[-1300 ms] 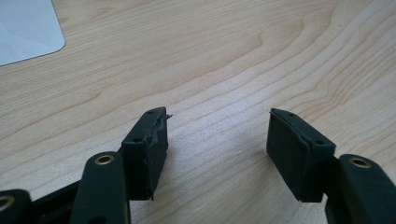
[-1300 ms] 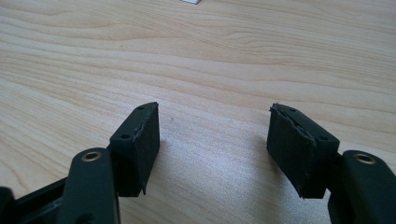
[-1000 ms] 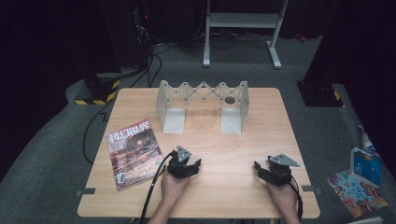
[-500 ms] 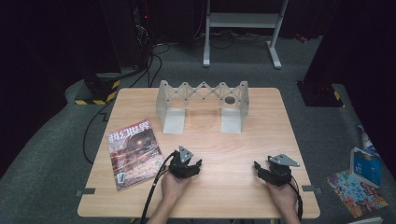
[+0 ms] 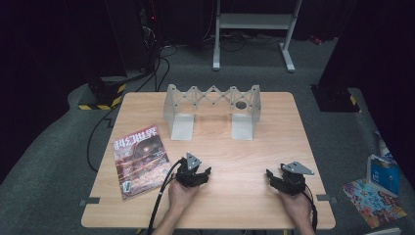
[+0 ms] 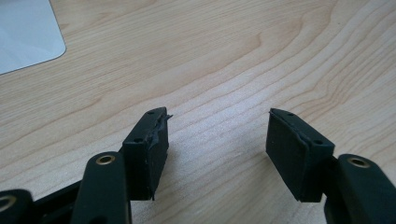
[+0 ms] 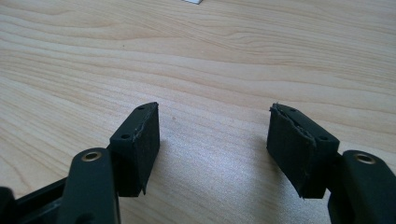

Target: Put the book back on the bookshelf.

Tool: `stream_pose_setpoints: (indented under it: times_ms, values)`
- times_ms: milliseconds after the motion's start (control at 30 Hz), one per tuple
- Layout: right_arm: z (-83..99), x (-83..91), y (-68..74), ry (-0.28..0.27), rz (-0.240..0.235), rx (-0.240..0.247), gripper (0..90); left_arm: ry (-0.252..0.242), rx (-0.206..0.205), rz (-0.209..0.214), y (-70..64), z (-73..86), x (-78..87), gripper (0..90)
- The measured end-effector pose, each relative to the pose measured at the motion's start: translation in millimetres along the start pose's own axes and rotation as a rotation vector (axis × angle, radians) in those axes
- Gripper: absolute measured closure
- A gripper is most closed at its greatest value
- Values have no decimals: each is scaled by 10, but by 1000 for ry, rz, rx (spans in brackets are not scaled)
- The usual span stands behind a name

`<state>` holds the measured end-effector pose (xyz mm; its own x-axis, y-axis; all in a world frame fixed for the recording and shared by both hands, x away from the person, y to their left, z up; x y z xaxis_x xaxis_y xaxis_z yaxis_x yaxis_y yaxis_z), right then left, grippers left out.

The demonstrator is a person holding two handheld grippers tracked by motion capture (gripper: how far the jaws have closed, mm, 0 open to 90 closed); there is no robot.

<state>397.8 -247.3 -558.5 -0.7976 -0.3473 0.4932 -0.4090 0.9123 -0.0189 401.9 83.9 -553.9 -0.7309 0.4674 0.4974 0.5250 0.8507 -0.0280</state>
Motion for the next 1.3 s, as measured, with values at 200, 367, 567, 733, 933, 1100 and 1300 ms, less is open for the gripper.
stream_pose_setpoints:
  times_ms: [200, 367, 567, 733, 933, 1100, 1300]
  values:
    - [0, -2, 1, -1, -2, 0, 347, -16, 31, 4, 34, -23, 54, 386]
    - [1, 1, 3, 0, -2, -1, 347, -49, 37, 19, 59, -83, 167, 381]
    - [0, -1, 2, -1, -6, 2, 347, -63, 65, 22, 141, -107, 271, 372]
    - [1, 2, 3, 0, -5, 1, 346, -71, -11, -18, 148, -166, 378, 362]
    - [2, 3, 4, 0, -5, 1, 346, -80, -26, -19, 179, -170, 463, 362]
    - [4, 7, 7, 2, -5, -3, 347, -85, -7, -25, 258, -171, 502, 361]
    - [3, 6, 5, 1, -6, -2, 347, -97, 29, -26, 362, -170, 599, 350]
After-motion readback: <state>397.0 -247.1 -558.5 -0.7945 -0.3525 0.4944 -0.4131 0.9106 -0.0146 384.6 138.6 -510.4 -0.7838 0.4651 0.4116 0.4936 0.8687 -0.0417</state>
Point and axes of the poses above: each handheld gripper's, and its own axes: x roughly backward along the jaws, z roughly out of its underside, y roughly to its left, the point moved 4 cm from there along -x, roughly forward along the jaws, and after that the axes turned 7 degrees about -y, right-handed, at the moved point
